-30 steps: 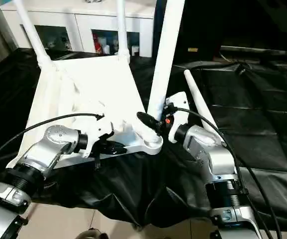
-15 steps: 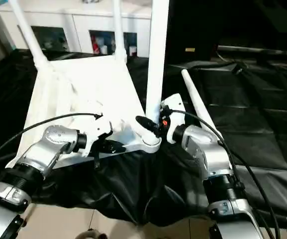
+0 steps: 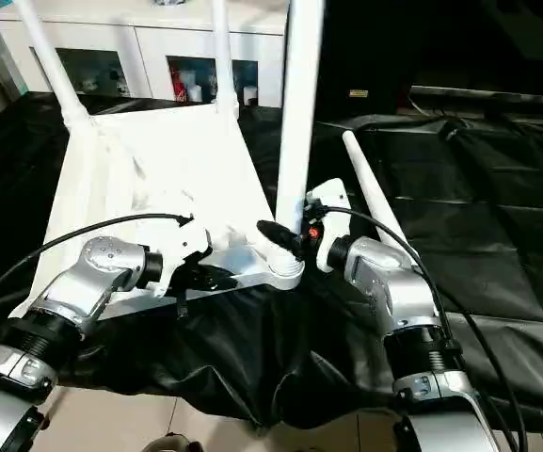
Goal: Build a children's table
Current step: Insert table leg to table base
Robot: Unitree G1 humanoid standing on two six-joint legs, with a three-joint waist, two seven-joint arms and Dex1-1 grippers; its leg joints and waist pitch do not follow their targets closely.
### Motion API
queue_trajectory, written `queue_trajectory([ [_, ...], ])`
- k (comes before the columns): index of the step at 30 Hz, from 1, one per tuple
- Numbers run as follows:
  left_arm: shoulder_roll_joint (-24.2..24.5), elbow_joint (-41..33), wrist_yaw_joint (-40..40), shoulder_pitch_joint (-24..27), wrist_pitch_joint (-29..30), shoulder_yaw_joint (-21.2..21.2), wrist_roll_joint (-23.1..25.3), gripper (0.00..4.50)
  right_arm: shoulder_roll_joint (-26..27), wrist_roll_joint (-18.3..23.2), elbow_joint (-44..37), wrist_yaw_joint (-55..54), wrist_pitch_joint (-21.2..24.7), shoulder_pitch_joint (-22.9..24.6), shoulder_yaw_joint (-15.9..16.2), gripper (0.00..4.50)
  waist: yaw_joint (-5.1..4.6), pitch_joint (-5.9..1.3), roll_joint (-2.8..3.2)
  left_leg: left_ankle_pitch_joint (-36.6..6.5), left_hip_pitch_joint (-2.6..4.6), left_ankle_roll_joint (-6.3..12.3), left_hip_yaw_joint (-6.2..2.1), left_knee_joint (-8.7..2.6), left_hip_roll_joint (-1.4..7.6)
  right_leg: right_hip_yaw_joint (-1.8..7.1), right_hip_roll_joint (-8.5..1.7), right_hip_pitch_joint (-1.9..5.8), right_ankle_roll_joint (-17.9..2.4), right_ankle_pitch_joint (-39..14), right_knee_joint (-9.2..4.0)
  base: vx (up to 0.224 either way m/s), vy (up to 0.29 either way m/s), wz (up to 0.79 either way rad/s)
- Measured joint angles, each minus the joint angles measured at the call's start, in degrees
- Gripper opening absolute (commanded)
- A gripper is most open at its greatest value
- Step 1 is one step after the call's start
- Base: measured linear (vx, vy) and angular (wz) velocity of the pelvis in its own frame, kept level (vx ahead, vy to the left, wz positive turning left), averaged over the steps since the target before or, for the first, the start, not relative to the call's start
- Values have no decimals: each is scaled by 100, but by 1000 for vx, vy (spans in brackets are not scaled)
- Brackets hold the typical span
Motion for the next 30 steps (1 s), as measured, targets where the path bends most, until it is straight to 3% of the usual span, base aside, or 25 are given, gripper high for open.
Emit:
queue_trajectory([
  [5,-15,9,10,-2,0,0,1,0,152,289,89,-51,-96,162,-322,189,5,0,3,0,4,0,0,-11,-2,0,-1,1,1,-1,-6,0,0,0],
  [11,-25,24,13,-2,0,0,1,0,279,452,46,-89,-344,381,-473,189,10,2,11,0,10,0,0,-24,-6,-1,-2,3,3,-2,-12,0,0,0],
  [14,-42,81,16,-5,-12,6,-1,0,412,487,-21,-125,-565,572,-536,189,4,9,26,-1,48,-1,0,-51,-19,1,-9,32,5,-3,-30,0,0,0],
  [19,-88,164,19,-29,-39,5,-1,0,536,474,-95,-186,-1040,842,-544,189,7,5,36,-1,75,-1,-1,-149,-45,2,-13,69,5,-3,-132,0,0,0],
  [26,-122,198,25,-44,-40,5,1,0,579,390,-153,-214,-1476,1029,-486,189,9,4,39,-1,76,-1,0,-172,-49,3,-14,78,5,-3,-155,0,0,0],
  [30,-118,200,45,-44,-49,6,1,0,529,108,-200,-252,-1732,1037,-296,189,5,5,38,-1,75,-1,-1,-205,-53,0,-13,77,5,-3,-189,0,0,0],
])
